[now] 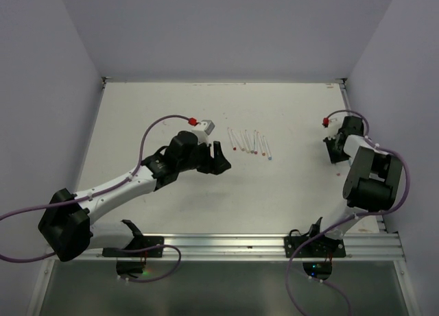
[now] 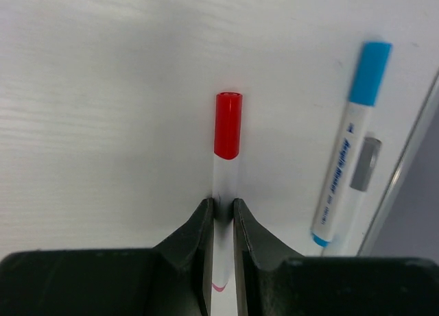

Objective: Open the pen caps

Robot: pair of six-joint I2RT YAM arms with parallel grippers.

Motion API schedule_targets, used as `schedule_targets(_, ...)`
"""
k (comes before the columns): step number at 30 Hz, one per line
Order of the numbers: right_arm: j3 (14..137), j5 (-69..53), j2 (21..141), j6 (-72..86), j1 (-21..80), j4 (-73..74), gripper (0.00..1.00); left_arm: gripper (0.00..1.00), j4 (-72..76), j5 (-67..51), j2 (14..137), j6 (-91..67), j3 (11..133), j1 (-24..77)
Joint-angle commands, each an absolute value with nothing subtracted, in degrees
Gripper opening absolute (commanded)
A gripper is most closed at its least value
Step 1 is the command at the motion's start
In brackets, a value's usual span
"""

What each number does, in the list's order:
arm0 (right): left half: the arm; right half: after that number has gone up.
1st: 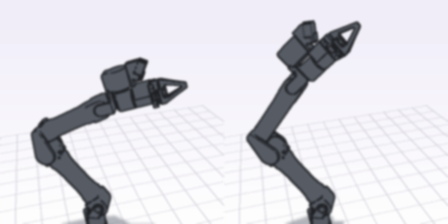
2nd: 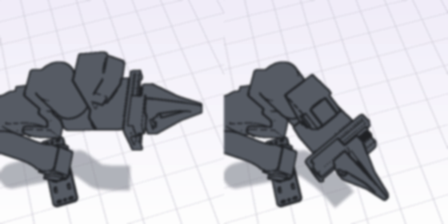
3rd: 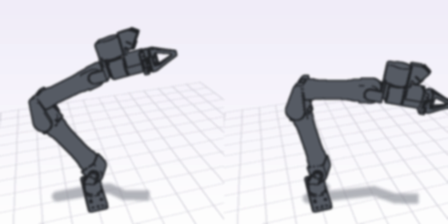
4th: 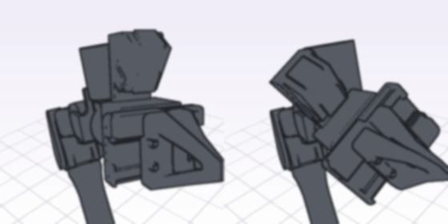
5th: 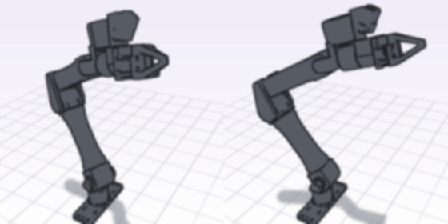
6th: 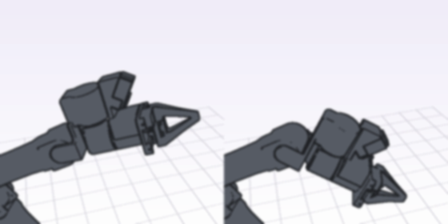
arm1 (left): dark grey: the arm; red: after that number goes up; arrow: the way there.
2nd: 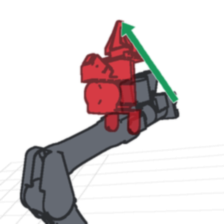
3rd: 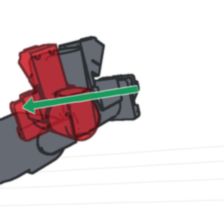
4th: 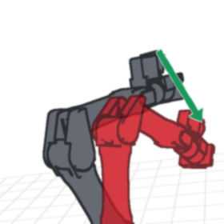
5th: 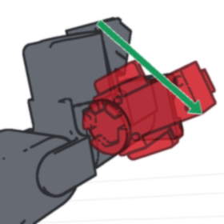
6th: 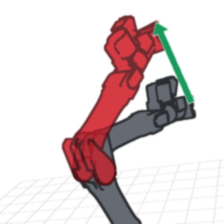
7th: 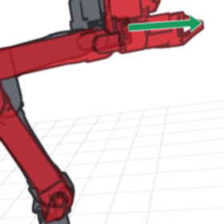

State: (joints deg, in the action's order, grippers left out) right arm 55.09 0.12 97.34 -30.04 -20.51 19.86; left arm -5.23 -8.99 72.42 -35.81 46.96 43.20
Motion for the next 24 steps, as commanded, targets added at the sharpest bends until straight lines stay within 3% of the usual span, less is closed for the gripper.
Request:
schedule_targets(1, 57.03, -0.18, 98.97, -28.57, -14.6, 24.53, 0.0, 0.67, -2.72, -10.72, 72.42, -35.94, 46.41, 42.28)
schedule_targets(9, 70.74, 4.91, 96.6, -12.59, 2.79, 35.59, 0.0, 0.65, -3.08, -11.69, 71.63, -37.7, 46.67, 40.79)
schedule_targets(19, 73.38, 11.34, 86.22, 3.59, 24.15, 38.74, 0.0, 0.65, -1.85, -16.34, 72.77, -39.55, 48.34, 32.88)
schedule_targets(24, 74.02, 4.86, 83.52, 9.92, 28.74, 39.21, 0.0, 0.65, 5.08, -20.47, 74.97, -42.09, 47.64, 30.32)
